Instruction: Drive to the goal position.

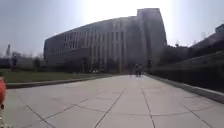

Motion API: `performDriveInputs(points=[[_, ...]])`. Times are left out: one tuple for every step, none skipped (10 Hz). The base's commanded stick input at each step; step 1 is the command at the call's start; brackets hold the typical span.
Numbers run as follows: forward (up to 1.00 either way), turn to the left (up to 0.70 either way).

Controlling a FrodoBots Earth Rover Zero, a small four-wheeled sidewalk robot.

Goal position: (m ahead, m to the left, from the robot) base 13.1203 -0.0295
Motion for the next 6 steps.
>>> performDriveInputs(points=[[0.7, -0.01], [0.7, -0.01], [0.7, -0.01], [0.7, -0.01], [0.7, -0.01], [0.7, -0.01]])
